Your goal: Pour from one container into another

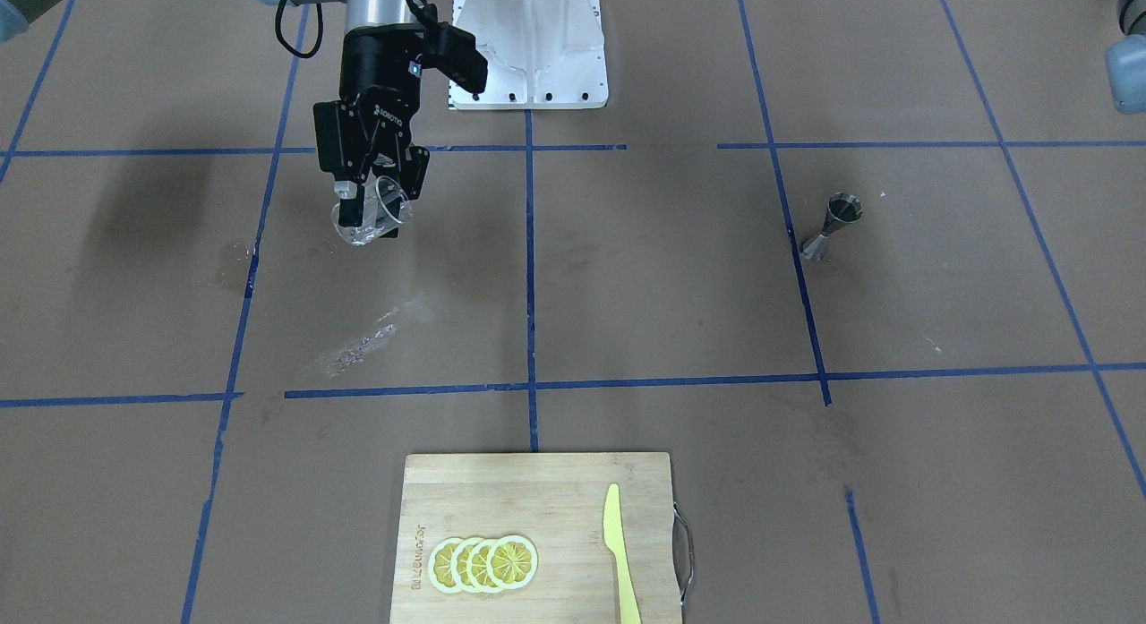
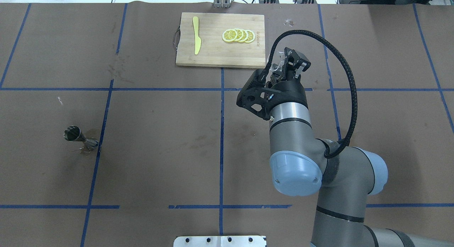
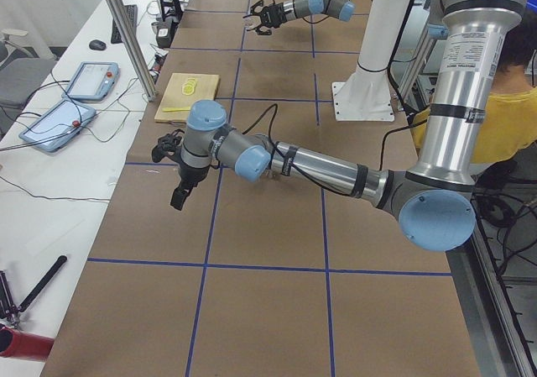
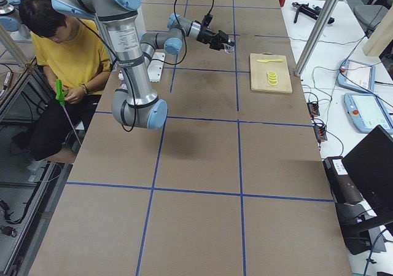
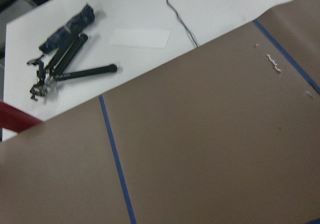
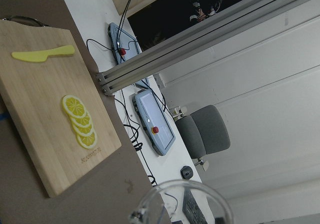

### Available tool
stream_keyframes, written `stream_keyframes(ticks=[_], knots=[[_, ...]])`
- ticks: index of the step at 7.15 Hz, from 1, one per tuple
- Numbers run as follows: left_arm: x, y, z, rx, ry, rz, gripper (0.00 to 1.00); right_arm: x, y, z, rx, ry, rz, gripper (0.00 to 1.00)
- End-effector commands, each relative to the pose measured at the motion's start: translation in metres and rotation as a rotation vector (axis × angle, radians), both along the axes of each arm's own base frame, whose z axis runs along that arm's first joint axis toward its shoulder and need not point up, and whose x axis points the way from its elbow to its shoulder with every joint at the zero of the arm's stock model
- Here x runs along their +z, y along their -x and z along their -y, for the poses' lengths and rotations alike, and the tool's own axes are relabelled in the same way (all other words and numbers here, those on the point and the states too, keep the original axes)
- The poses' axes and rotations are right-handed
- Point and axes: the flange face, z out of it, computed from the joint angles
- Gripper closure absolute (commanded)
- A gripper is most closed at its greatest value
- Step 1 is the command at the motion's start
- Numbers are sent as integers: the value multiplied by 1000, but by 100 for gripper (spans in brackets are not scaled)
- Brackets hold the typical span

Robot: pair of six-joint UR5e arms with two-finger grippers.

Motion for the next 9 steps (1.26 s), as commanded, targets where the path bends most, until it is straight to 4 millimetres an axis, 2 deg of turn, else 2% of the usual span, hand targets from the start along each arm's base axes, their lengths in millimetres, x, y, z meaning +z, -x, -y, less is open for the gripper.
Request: stream_keyframes(ticks=[1,2,4,5,6,7,9], knots=[[45,22,-23,56,184,-15,0,-1,0,0,-2,-1,-1,100],[64,23,-33,55,242,-20,0,-2,-1,0,-3,-2,2,100],[115,47,-79,22,357,-132,0,-7,-5,-2,-5,-4,17,100],[119,54,-93,14,360,-133,0,-8,-6,-2,-19,3,38,100],[129,58,-118,47,329,-124,0,-12,-9,-2,-27,-8,95,100],[129,70,-126,72,281,-111,0,-14,-11,-2,-27,-13,116,100],[125,80,-124,70,251,-107,0,1,-21,5,-7,14,220,100]])
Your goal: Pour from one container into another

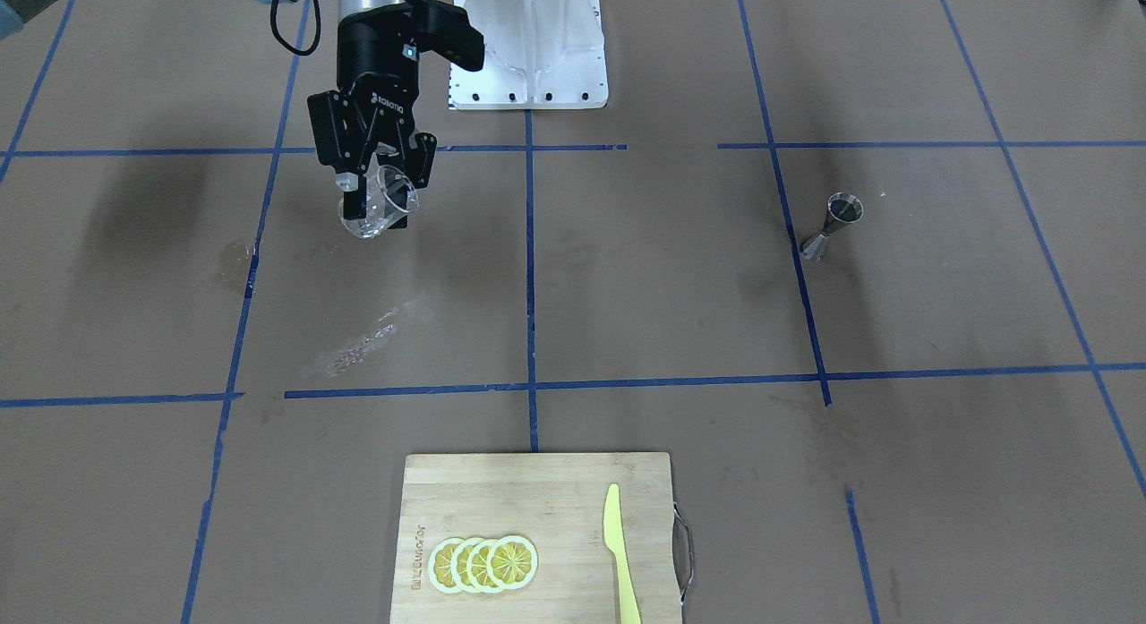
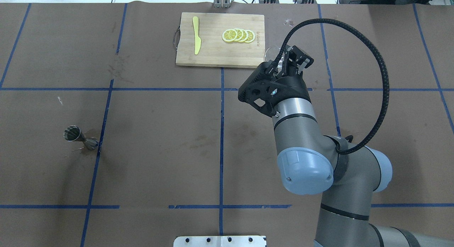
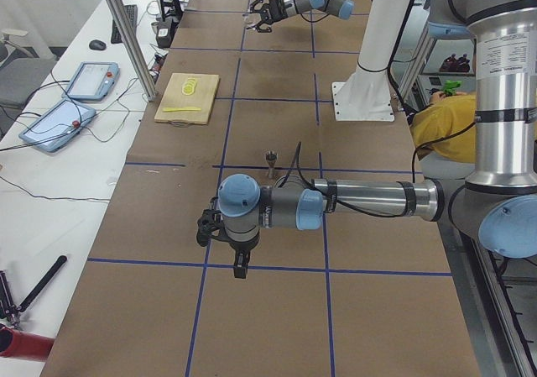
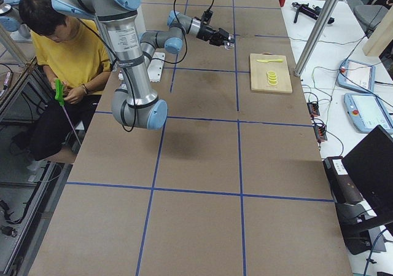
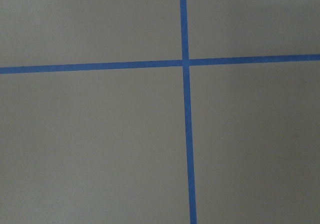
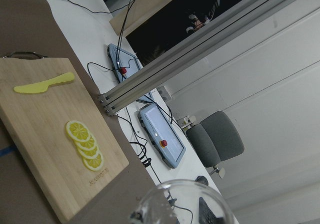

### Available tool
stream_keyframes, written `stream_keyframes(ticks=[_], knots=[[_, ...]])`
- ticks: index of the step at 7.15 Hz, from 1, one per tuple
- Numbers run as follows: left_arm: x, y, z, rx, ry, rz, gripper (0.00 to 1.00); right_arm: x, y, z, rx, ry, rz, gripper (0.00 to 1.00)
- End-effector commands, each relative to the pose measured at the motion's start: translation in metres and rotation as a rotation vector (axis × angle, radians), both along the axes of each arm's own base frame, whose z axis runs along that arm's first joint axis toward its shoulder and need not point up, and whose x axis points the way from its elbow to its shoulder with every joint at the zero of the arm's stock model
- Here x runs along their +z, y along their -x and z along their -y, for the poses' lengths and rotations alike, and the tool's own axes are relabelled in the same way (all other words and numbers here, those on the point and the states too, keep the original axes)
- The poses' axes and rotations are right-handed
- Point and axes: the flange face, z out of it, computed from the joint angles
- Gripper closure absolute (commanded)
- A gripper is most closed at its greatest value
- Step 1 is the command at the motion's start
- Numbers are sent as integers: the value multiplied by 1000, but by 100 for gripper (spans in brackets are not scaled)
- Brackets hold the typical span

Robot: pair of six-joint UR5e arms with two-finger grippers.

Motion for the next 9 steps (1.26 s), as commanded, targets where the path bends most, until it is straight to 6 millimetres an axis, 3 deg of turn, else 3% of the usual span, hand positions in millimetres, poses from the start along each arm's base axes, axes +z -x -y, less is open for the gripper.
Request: stream_keyframes(ticks=[1,3,6,7,8,9], knots=[[-4,6,2,2,-25,3,0,18,-11,2,10,23,78,100],[-4,5,2,2,-22,2,0,38,-25,-8,-7,117,245,100],[-6,5,3,-2,-23,1,0,84,-56,-24,45,245,425,100],[-6,5,3,-4,-23,0,0,101,-53,-26,62,300,477,100],[-6,5,4,-4,-24,0,0,113,-61,-29,101,328,647,100],[-6,5,4,-3,-25,0,0,149,-69,-32,103,328,681,100]])
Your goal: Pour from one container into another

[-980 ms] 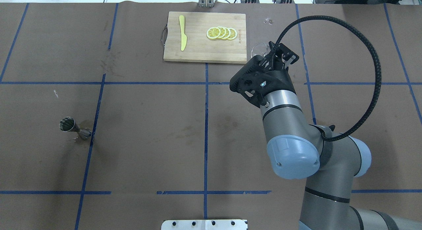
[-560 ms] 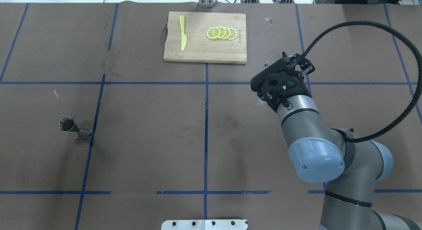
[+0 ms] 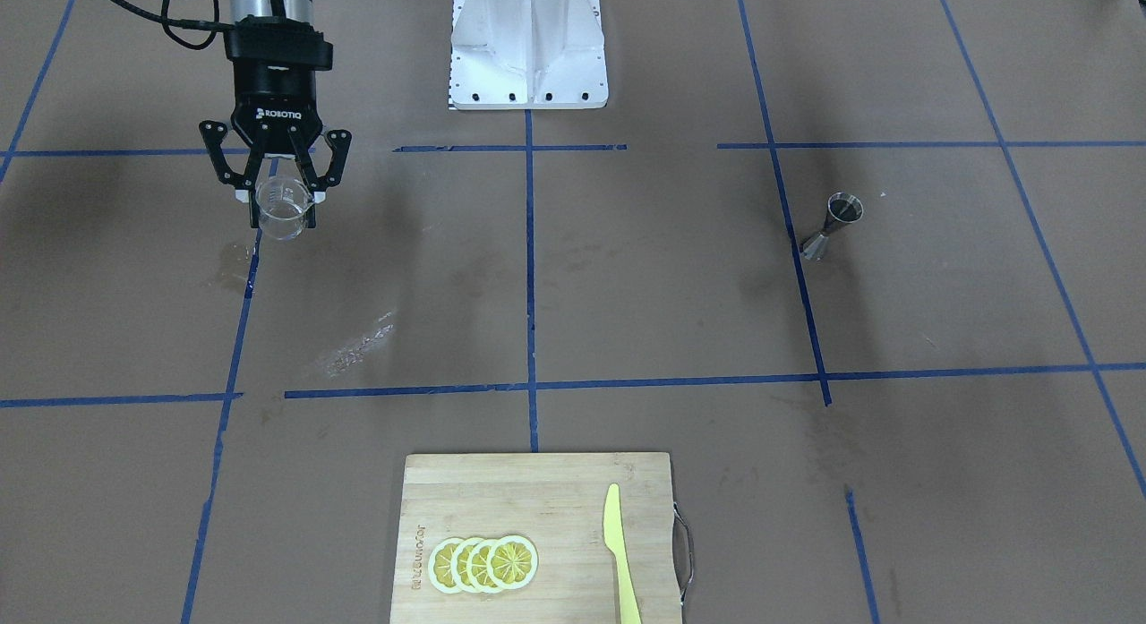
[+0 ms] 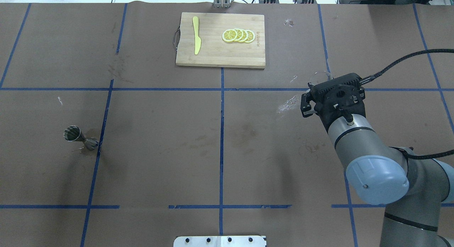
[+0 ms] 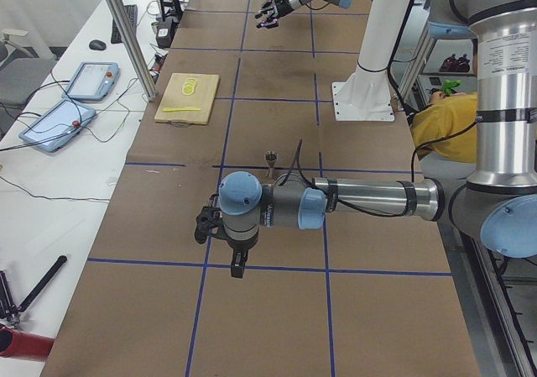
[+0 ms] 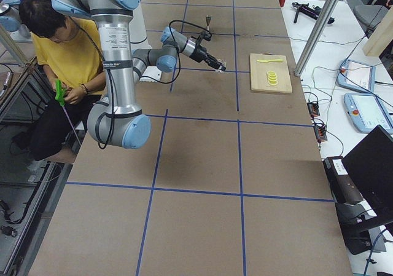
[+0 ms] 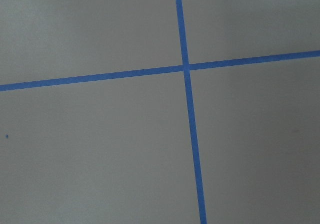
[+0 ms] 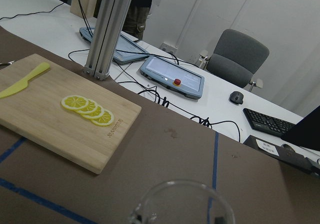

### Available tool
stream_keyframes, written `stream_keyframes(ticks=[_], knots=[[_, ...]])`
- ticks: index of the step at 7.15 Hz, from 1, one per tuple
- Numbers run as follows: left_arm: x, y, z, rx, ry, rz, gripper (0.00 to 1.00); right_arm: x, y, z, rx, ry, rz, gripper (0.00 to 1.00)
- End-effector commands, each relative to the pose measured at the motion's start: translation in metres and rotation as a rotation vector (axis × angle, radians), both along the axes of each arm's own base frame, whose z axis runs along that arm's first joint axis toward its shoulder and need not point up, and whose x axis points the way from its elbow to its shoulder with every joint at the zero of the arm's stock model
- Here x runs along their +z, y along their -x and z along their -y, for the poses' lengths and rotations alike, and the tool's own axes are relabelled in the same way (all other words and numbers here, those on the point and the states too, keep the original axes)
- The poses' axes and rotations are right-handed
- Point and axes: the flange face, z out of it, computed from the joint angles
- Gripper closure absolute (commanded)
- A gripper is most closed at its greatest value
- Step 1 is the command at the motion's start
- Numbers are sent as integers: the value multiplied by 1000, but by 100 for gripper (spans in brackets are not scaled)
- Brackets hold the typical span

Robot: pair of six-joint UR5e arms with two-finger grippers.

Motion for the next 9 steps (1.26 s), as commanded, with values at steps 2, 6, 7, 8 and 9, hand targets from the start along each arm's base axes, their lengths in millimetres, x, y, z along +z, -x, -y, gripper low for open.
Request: stream_keyframes(ticks=[2,6,7,8,9], knots=[[-3,0,1,0,-7,0,0,101,-13,-5,34,4,158,100],[-11,-1,4,1,-28,1,0,160,18,-18,143,56,220,100],[-12,-1,5,1,-31,1,0,169,27,-27,159,46,228,100],[-14,-1,5,1,-35,1,0,188,37,-35,181,34,211,100],[-13,-1,5,3,-34,-1,0,200,44,-43,186,25,226,100]])
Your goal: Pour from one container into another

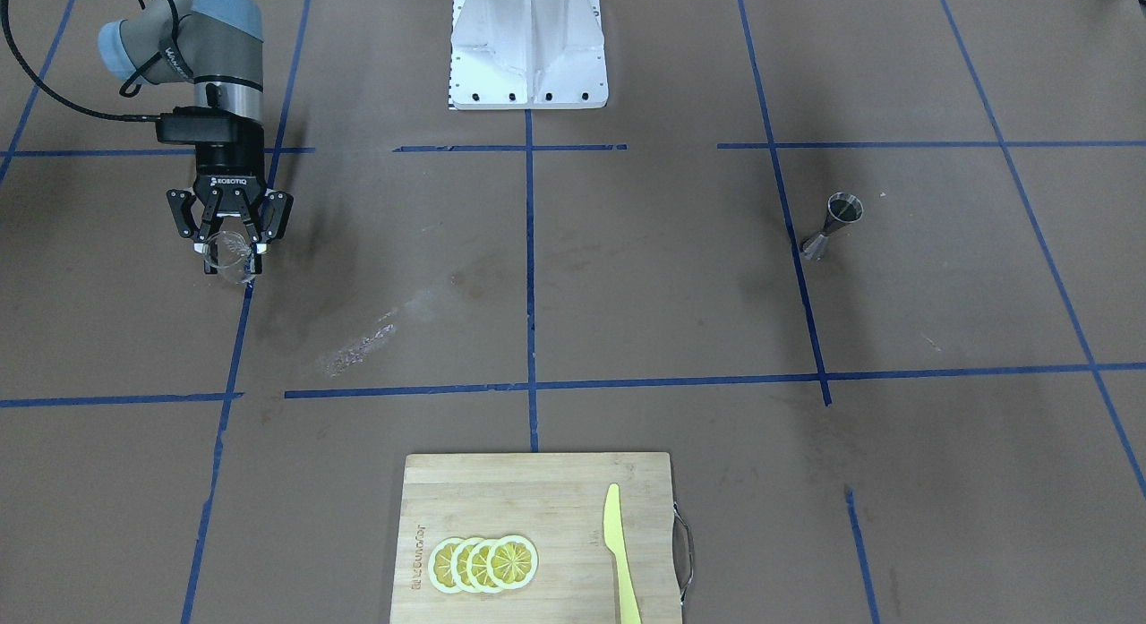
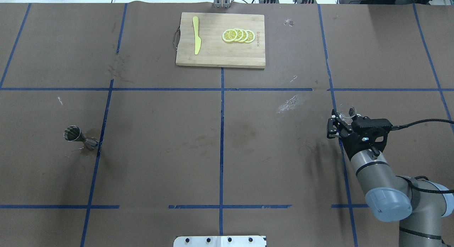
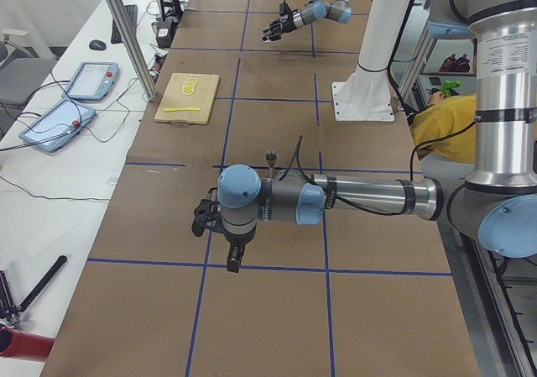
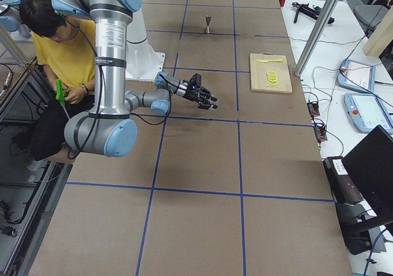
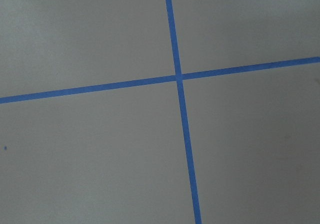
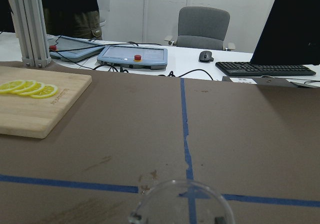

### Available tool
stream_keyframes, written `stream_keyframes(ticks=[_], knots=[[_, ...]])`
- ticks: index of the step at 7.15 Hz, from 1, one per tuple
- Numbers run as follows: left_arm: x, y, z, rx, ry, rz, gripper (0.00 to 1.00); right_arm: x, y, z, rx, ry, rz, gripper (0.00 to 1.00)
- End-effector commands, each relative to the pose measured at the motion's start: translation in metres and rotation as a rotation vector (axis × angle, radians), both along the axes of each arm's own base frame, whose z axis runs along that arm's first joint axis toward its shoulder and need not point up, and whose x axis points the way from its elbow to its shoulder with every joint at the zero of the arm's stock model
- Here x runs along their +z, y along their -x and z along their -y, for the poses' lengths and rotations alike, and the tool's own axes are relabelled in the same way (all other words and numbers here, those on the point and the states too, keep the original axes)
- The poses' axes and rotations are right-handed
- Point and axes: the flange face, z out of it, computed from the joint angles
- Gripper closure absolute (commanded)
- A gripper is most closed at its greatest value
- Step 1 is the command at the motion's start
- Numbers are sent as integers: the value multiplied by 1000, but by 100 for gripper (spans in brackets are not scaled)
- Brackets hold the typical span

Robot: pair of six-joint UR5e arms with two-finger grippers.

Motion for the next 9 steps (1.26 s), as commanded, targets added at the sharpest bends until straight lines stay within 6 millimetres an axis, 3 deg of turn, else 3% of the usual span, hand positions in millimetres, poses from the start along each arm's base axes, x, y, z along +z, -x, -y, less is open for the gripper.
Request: stream_keyframes(ticks=[1,4,6,9], knots=[[0,0,0,1,-2,0,0,29,14,-16,22,-34,19,100],[1,0,1,1,-6,1,0,46,20,-30,16,-47,12,100],[1,-1,1,4,-8,1,0,67,3,-39,3,-43,-9,100],[2,-1,1,5,-9,1,0,76,2,-45,-3,-36,7,100]])
